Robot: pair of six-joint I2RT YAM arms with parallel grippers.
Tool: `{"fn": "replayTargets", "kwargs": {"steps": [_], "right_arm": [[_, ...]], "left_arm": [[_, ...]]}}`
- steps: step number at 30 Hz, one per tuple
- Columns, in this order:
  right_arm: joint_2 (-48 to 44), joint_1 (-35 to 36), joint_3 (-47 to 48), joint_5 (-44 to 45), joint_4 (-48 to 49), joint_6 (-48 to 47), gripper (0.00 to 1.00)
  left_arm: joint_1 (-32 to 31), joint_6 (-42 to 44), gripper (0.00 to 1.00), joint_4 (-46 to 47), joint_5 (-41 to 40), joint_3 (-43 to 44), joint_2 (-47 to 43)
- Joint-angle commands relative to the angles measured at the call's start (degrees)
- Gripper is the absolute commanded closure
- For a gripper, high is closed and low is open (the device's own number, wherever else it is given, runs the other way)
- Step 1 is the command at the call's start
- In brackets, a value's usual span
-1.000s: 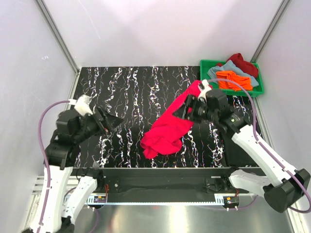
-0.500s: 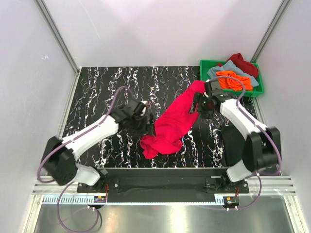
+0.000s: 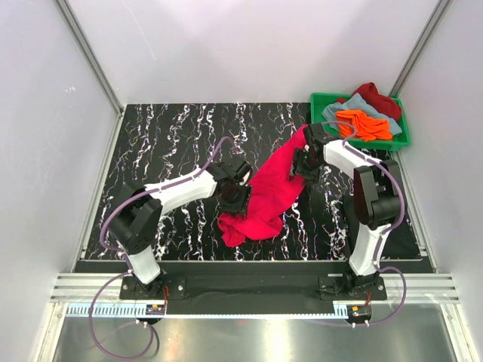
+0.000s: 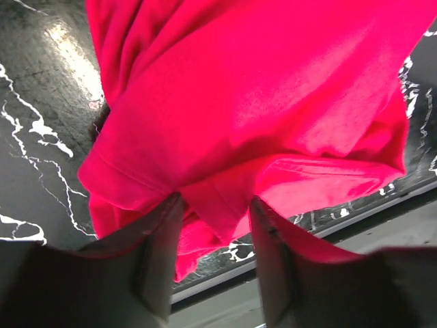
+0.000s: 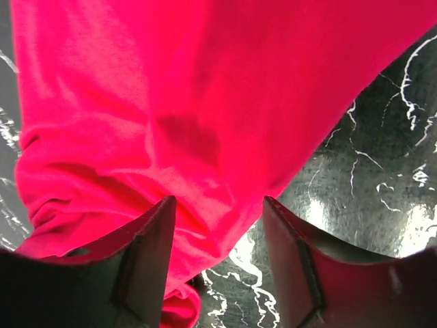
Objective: Fold and stack the t-shirts
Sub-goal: Flatten the tshirt out
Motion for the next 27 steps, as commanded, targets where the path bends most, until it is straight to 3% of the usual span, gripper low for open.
{"fn": "replayTargets", "kwargs": {"steps": [1, 4, 5, 8, 12, 18, 22, 27], "right_arm": [[0.9, -0.3, 2.7, -0.9, 0.5, -0.8, 0.41], [2.3, -0.3, 3.1, -0.7, 0.6, -0.5, 0.43], [3.1, -0.3, 3.4, -0.8, 0.5, -0.4, 0.48], [4.0, -0.3, 4.0, -0.8, 0.7, 0.3, 0.57], [2.8, -0.3, 2.5, 1.1, 0.8, 0.7, 0.66], [-0.5, -0.2, -1.6, 1.4, 3.7, 0.6, 1.0], [-8.1, -0.3, -5.9, 3.6, 4.6, 0.8, 1.0], [-28.7, -0.3, -13.3, 3.0, 4.5, 3.4, 1.0]], "left_arm": [[0.1, 3.0, 0.57, 0.9, 1.6, 1.3, -0.5], [0.2, 4.1, 0.74, 0.7, 1.6, 0.4, -0.5], [0.2, 4.2, 0.85, 0.6, 1.4, 0.2, -1.0], [0.6, 4.1, 1.0, 0.0, -0.4, -0.6, -5.1], [0.8, 4.5, 1.0, -1.9, -6.5, -1.4, -13.0], [1.0, 3.5, 1.0, -4.7, -13.9, -1.8, -28.0], [1.2, 3.2, 1.0, -5.6, -18.3, -1.7, -37.9], [1.2, 1.9, 1.0, -7.3, -24.3, -0.8, -51.2]]}}
